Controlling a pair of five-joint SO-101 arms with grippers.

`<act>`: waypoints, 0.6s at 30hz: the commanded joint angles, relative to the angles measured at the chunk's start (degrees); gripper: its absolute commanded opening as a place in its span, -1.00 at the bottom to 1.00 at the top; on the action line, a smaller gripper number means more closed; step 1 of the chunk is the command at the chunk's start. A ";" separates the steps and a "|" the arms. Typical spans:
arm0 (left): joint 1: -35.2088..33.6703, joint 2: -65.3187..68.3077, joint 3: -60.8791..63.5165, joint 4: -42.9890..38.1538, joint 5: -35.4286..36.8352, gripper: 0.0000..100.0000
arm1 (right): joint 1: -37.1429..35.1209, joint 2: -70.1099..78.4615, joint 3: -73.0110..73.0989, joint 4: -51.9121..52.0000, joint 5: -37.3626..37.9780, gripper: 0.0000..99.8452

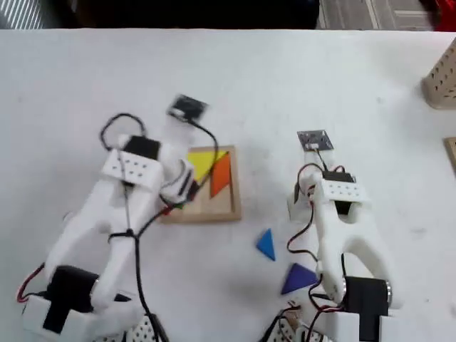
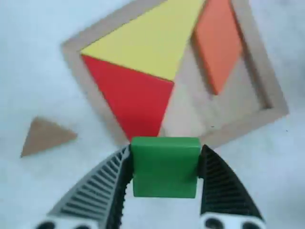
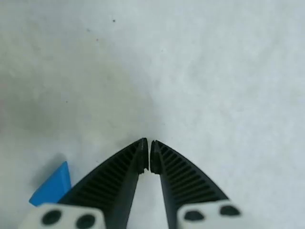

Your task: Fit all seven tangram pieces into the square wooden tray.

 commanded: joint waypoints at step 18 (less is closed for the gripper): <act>6.90 10.15 -2.02 -12.75 -27.96 -0.51 | -0.48 -2.15 -0.18 -0.75 0.44 -0.95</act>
